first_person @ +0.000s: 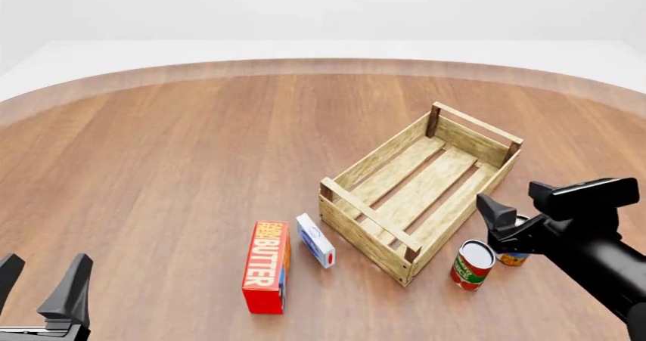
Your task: Pick up the tomato sauce, and put it in the wooden tray.
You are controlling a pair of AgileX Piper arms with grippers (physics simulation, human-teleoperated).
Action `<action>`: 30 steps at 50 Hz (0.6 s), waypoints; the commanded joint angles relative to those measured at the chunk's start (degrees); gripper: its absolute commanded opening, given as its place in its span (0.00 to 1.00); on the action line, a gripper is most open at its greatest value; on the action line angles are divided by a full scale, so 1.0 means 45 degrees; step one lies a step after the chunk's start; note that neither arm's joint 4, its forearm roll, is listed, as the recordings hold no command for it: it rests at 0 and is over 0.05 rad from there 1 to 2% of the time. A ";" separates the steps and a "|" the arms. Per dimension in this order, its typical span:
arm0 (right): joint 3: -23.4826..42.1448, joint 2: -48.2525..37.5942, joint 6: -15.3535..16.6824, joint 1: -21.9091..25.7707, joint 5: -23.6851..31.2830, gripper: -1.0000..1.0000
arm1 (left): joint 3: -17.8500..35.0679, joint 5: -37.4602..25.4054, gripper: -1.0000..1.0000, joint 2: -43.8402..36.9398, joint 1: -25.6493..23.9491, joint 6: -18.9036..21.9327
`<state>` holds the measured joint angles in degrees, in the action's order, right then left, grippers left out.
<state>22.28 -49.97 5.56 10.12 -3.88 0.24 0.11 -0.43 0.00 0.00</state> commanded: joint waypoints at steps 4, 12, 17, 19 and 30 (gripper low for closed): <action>-0.0632 -0.1481 -0.0136 -0.0617 -0.0706 1.00 | 0.0000 0.0000 1.00 0.0000 0.0000 0.0000; -0.0716 -0.1467 0.0009 -0.0726 -0.0370 1.00 | 0.0000 0.0000 1.00 0.0000 0.0000 0.0000; -0.0902 -0.1645 0.0012 -0.0702 -0.0468 1.00 | 0.0000 0.0000 1.00 0.0000 0.0000 0.0000; -0.1060 -0.1830 -0.0025 -0.0648 -0.0659 1.00 | 0.0000 0.0000 1.00 0.0000 0.0000 0.0000; -0.1425 -0.2180 0.0067 -0.0580 -0.0720 1.00 | 0.0000 0.0000 1.00 0.0000 0.0000 0.0000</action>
<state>17.10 -58.39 6.10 7.21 -6.98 0.25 0.11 -0.43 0.00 0.00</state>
